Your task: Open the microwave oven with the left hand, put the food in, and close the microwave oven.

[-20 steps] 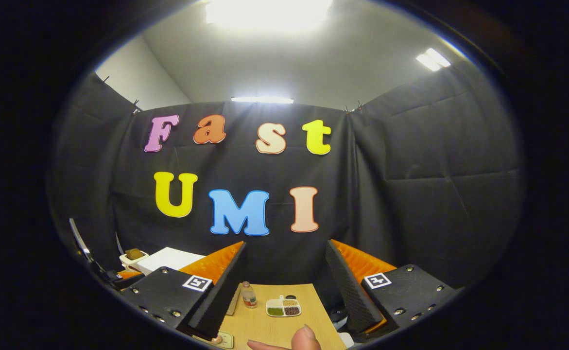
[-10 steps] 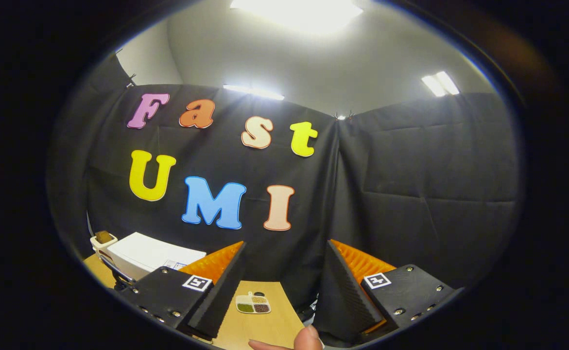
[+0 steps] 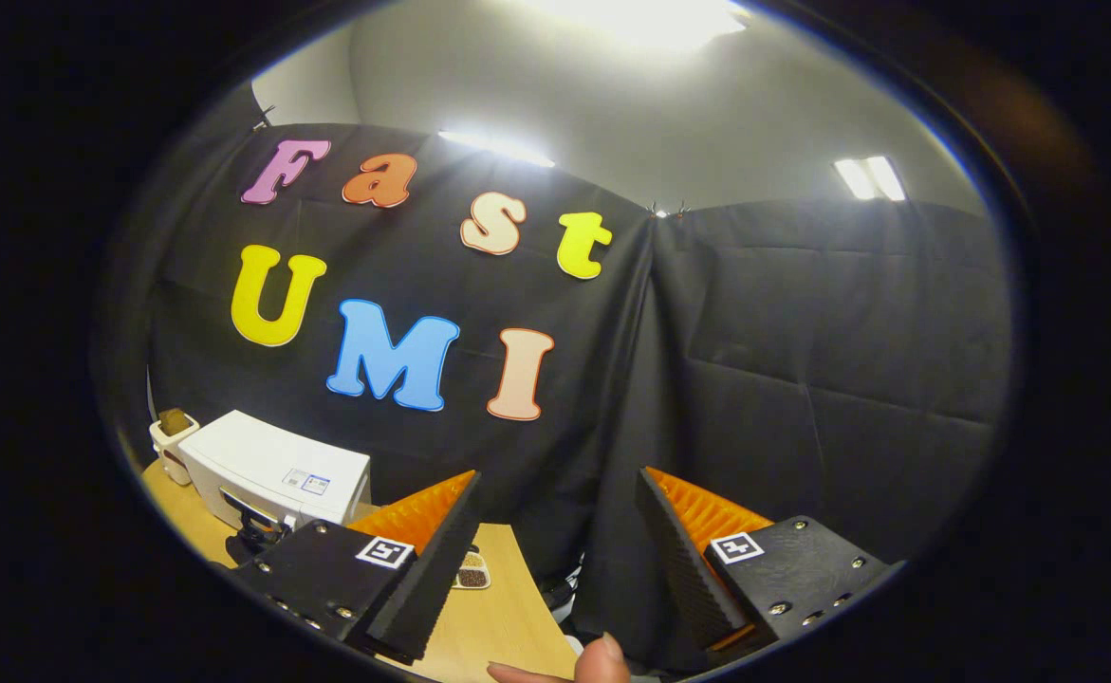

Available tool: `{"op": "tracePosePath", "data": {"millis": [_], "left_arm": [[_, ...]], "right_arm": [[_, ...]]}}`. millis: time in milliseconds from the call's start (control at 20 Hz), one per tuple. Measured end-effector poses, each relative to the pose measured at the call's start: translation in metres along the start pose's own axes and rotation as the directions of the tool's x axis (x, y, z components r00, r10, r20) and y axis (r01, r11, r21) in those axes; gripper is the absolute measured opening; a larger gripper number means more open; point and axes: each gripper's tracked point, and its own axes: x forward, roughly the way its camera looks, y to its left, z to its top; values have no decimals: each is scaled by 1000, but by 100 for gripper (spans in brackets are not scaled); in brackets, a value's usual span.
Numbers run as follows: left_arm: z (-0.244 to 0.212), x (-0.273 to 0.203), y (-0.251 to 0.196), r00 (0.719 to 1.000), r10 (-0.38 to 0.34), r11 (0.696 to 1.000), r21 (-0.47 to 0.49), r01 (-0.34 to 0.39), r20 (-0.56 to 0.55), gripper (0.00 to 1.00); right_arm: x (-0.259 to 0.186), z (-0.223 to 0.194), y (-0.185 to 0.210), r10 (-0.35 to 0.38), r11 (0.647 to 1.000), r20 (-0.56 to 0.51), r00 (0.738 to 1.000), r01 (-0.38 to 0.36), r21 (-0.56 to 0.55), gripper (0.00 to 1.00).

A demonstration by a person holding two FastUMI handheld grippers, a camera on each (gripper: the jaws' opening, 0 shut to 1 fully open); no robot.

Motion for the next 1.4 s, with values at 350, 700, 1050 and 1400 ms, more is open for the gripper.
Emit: {"op": "tracePosePath", "data": {"millis": [350, 700, 1050, 1400], "left_arm": [[-18, 13, -4, 998, 1, 999, -38, -4, -59, 58], [-18, 14, -4, 993, -41, 999, -23, 39, -110, 22], [-29, -13, -3, 982, -97, 995, -50, 90, -162, 17], [-59, -142, 46, 979, -131, 990, 24, 136, -159, 19]], "right_arm": [[8, -18, 12, 37, 999, -43, 998, -37, -1, 98], [5, -24, 5, 41, 999, -49, 998, -40, 15, 98], [-18, -24, -4, 35, 999, -37, 999, -34, 16, 98], [-39, -33, 15, 90, 991, -58, 994, -83, 109, 98]]}}
